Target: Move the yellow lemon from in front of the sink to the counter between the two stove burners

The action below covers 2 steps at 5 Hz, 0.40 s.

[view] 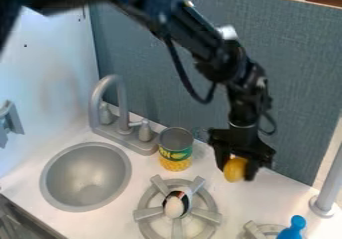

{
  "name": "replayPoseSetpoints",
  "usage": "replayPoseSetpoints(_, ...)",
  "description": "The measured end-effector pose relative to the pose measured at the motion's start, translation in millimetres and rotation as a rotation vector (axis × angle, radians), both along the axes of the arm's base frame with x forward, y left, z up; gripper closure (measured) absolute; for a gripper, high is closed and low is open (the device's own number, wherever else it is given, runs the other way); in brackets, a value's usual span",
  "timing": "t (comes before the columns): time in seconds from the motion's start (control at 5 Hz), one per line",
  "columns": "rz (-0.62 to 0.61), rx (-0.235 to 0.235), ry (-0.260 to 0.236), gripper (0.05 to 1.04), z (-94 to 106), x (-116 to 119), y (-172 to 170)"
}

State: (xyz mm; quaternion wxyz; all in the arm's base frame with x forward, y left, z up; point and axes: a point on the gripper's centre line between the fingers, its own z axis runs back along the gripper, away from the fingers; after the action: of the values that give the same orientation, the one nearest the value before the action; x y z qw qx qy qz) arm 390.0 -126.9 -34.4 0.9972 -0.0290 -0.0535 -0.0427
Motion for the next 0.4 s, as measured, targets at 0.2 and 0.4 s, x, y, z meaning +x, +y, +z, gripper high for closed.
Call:
replayPoseSetpoints(0.2,-0.019,0.021,0.034,0.34,-28.8,-6.0,-8.2)
replayPoseSetpoints(0.4,-0.018,0.006,0.037,0.34,-51.3,-7.9,-10.7)
